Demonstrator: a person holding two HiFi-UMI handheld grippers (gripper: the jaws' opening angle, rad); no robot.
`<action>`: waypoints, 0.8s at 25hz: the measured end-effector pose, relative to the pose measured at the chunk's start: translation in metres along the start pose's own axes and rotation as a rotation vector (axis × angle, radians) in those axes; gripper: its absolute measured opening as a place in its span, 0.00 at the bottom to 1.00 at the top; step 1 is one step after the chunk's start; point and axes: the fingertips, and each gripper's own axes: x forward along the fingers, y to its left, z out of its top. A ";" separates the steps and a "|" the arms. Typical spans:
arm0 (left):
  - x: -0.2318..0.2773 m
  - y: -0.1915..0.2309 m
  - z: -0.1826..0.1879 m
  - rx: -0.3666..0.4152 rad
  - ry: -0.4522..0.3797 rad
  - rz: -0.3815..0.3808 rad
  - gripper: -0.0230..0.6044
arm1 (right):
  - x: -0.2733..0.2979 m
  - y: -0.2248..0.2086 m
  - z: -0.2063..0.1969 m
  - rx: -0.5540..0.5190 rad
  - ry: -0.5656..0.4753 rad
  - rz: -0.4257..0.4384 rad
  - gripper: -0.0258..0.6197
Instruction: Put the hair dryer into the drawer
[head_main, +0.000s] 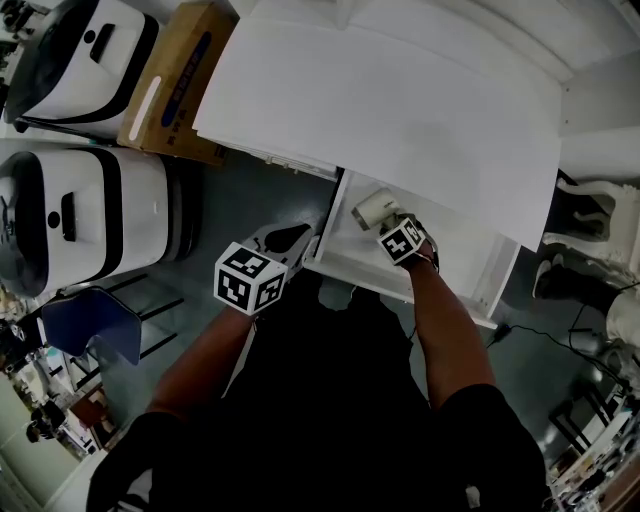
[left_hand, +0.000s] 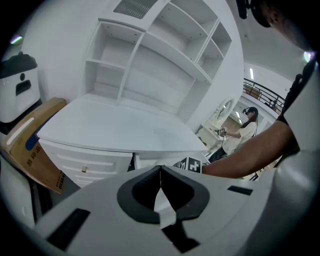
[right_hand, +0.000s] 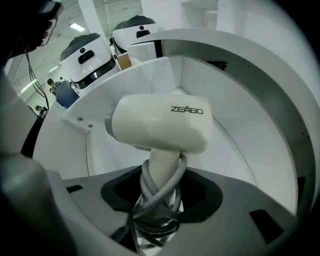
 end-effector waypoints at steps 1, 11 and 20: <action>-0.001 0.000 0.000 0.000 0.000 0.000 0.05 | 0.000 0.000 0.000 -0.001 0.001 0.000 0.38; -0.006 0.003 0.004 0.018 -0.023 -0.003 0.05 | -0.002 0.000 0.001 -0.022 -0.011 -0.051 0.38; -0.005 -0.003 0.003 0.040 -0.021 -0.028 0.05 | -0.018 -0.001 -0.002 -0.016 -0.045 -0.098 0.38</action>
